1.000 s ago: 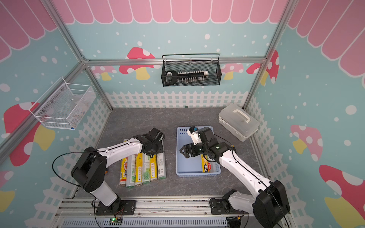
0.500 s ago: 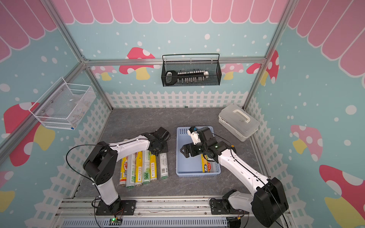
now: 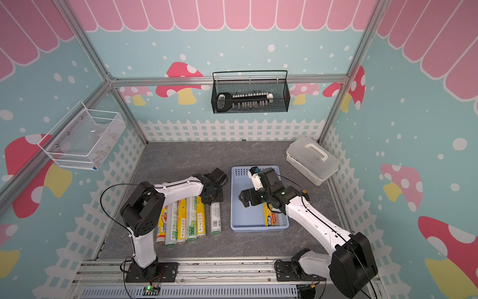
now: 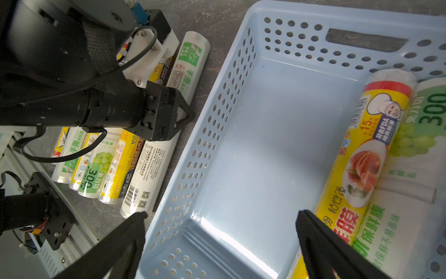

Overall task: Put the plastic wrap into the basket
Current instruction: Pick up the plastic wrap from the center of the board.

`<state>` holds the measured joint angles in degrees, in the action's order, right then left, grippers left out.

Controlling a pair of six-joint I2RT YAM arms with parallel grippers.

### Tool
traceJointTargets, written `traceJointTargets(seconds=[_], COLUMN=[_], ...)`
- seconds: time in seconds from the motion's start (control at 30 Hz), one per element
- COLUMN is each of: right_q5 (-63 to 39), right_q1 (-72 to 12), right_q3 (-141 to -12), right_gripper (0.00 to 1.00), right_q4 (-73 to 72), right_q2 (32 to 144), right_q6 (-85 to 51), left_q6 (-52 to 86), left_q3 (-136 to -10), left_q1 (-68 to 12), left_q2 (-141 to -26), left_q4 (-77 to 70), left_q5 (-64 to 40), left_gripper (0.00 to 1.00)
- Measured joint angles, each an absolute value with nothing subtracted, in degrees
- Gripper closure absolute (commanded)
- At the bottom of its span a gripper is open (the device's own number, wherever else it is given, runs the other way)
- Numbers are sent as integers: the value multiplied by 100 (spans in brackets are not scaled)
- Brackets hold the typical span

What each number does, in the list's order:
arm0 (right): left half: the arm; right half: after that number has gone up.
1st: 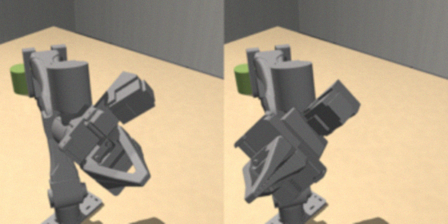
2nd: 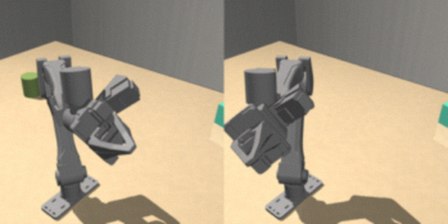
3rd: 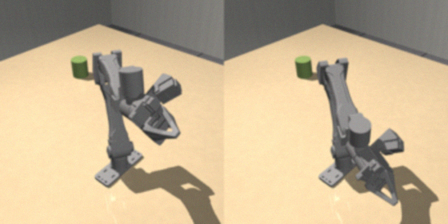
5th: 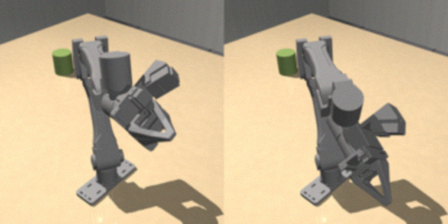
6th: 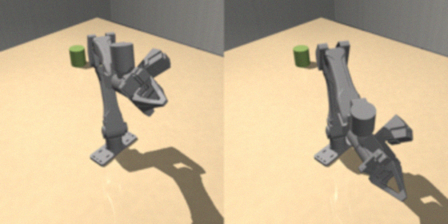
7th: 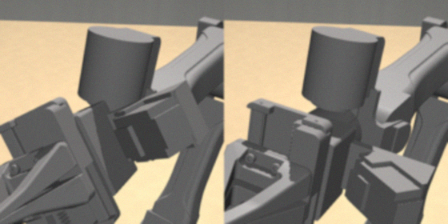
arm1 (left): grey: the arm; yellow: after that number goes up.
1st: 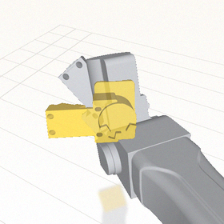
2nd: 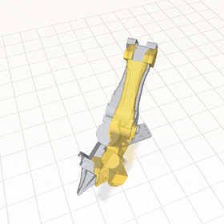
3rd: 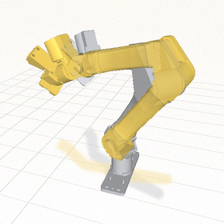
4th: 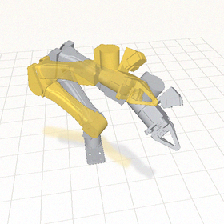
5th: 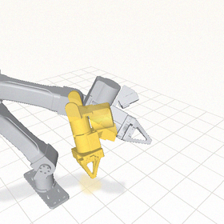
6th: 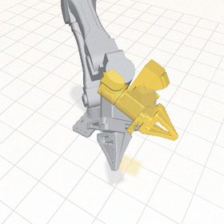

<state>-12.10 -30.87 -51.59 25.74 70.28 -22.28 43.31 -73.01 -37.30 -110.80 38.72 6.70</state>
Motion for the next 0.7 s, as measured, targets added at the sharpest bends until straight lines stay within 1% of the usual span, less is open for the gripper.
traceJointTargets(seconds=[0.07,0.13,0.23,0.33,0.43,0.53,0.7], right_q5=[-1026,-819,-502,-84,259,397,123], right_q1=[-3087,-3087,-3087,-3081,-2993,-2676,-1874], right_q3=[-5109,-5057,-4960,-4858,-4742,-4681,-4652], right_gripper=[0,1,1,0,0,0,0], right_q4=[2611,2668,2720,2792,2838,2873,2875], right_q2=[6956,6842,6613,6305,5975,5723,5640], right_q6=[-2231,-2235,-2239,-2283,-2318,-2346,-2373], left_q6=[4331,4351,4392,4460,4480,4482,4598], left_q3=[-7301,-7299,-7293,-7319,-7577,-7983,-8479], left_q1=[-3754,-3774,-3826,-3931,-4115,-4375,-4692], left_q2=[-11074,-11034,-10818,-10243,-9697,-9419,-9596], left_q4=[3894,3953,4112,4195,4219,3999,3555], left_q5=[694,698,718,812,895,915,659], left_gripper=[61,71,78,82,83,84,84])
